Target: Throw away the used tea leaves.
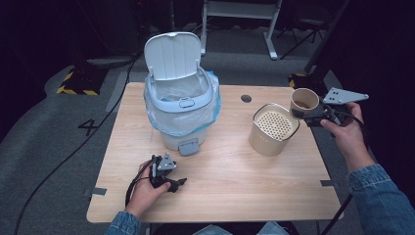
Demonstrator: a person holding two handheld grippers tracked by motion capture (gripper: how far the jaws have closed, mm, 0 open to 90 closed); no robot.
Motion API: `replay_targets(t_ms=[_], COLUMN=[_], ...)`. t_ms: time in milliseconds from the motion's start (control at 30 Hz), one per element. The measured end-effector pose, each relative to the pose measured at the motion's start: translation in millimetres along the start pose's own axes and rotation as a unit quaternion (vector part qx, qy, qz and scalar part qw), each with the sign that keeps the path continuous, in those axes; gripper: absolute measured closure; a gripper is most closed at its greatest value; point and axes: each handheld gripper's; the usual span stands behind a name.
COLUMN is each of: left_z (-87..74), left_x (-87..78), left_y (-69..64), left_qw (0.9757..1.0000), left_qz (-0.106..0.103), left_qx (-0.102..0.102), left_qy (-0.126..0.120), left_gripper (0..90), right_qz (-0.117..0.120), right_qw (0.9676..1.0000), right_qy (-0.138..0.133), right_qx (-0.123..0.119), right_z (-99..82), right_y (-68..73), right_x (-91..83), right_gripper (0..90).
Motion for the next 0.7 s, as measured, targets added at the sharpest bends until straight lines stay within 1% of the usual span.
replay_targets(t_ms=[33, 100, 200, 233, 333, 367, 400, 467, 500, 567, 667, 700], left_z=[0.0, 0.1, 0.1, 0.1, 0.1, 0.1, 0.1, 0.1, 0.1, 0.1, 0.1, 0.1], left_x=[0.0, 0.1, 0.1, 0.1, 0.1, 0.1, 0.1, 0.1, 0.1, 0.1, 0.1, 0.1], left_y=[0.0, 0.0, 0.1, 0.1, 0.1, 0.0, 0.0, 0.0, 0.0, 0.0, -0.1, -0.1], left_qw=[1.0000, 1.0000, 1.0000, 1.0000, 1.0000, 1.0000, 1.0000, 1.0000, 1.0000, 1.0000, 1.0000, 1.0000], left_qz=[0.000, 0.000, 0.000, 0.000, 0.000, 0.000, 0.000, 0.000, 0.000, 0.000, 0.000, 0.000], left_qx=[0.000, -0.001, -0.001, -0.001, -0.001, -0.001, -0.001, -0.001, -0.001, 0.000, 0.000, -0.001], left_qy=[0.000, 0.000, 0.000, 0.000, 0.000, 0.000, 0.000, 0.000, 0.000, 0.000, 0.000, -0.001], left_gripper=[24.0, 24.0, 23.9, 23.9, 24.0, 23.9, 23.9, 23.9, 23.9, 23.9, 23.9, 23.9], right_qz=[0.000, -0.007, -0.011, -0.014, -0.017, -0.022, -0.022, -0.026, -0.030, -0.033, -0.042, -0.042], right_qw=[1.0000, 0.9997, 0.9991, 0.9985, 0.9977, 0.9966, 0.9966, 0.9947, 0.9922, 0.9906, 0.9859, 0.9859], right_qy=[0.000, 0.013, 0.020, 0.028, 0.037, 0.047, 0.047, 0.058, 0.070, 0.076, 0.090, 0.090], right_qx=[0.000, -0.019, -0.036, -0.046, -0.054, -0.064, -0.064, -0.081, -0.098, -0.109, -0.135, -0.135], right_z=[0.0, -0.2, -1.1, -1.6, -2.2, -3.2, -3.2, -3.7, -3.5, -3.4, -2.5, -2.5], right_y=[0.0, -0.6, -2.2, -3.4, -4.5, -6.0, -6.0, -6.5, -6.4, -6.4, -5.1, -5.1], right_x=[0.0, 2.5, 6.0, 7.7, 9.2, 10.9, 10.9, 12.2, 13.6, 15.0, 17.0, 17.0], right_gripper=[31.7, 31.7, 31.7, 31.7, 31.7, 31.7, 31.7, 31.7, 31.7, 31.7, 31.8, 31.8])
Point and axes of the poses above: each handheld gripper's, and its own axes: x roughly forward along the jaws, z roughly out of its top, y roughly to its left, and after that the axes turned 8 degrees about -y, right-handed
